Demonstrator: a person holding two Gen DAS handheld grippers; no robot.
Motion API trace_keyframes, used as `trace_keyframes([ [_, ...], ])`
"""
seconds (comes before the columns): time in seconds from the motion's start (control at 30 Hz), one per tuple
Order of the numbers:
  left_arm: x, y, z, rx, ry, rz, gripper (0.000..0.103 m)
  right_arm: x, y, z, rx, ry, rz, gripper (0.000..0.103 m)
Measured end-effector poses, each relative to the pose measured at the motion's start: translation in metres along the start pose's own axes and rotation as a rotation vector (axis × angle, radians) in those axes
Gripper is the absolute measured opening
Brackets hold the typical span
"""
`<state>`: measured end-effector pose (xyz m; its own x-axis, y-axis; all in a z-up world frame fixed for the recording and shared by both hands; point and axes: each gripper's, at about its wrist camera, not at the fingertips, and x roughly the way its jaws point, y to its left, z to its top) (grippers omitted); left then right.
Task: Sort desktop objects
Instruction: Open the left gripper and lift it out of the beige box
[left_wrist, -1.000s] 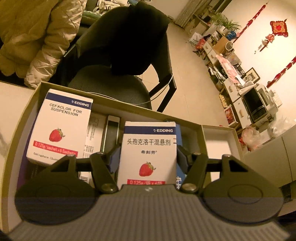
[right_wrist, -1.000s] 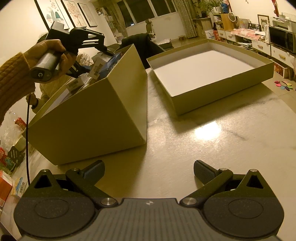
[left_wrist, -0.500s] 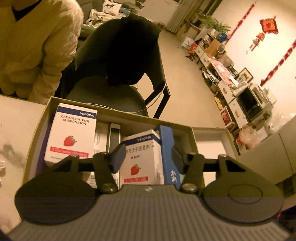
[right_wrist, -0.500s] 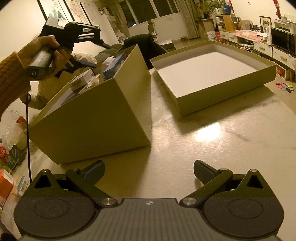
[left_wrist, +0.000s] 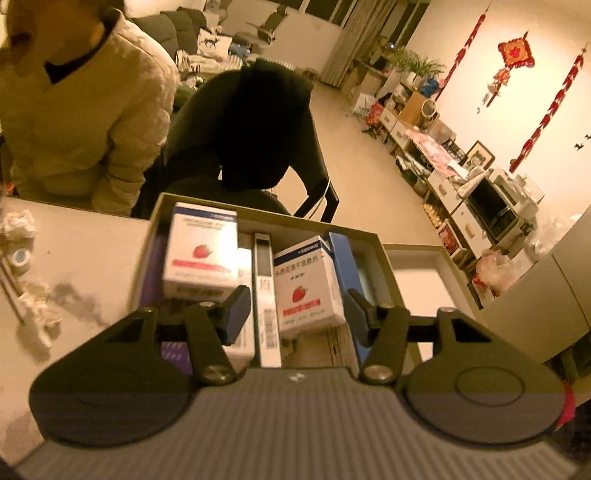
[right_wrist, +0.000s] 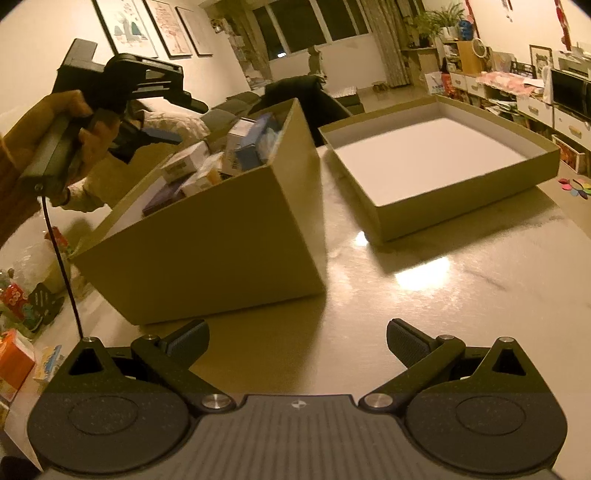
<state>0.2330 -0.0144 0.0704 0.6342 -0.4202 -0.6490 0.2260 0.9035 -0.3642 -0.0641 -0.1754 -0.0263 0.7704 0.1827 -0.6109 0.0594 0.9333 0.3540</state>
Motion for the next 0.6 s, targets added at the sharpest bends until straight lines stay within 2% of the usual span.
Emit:
trace_keyframes([
  [0.27,-0.047,0.019,-0.020,0.004,-0.045,-0.019,0.065,-0.007,0.021,-0.005,-0.048,-0.008,0.039,0.103],
  [0.6,-0.095,0.061,-0.054,-0.023,-0.054,0.004,0.068,-0.008,0.051,-0.008,-0.111,-0.014,0.064,0.103],
])
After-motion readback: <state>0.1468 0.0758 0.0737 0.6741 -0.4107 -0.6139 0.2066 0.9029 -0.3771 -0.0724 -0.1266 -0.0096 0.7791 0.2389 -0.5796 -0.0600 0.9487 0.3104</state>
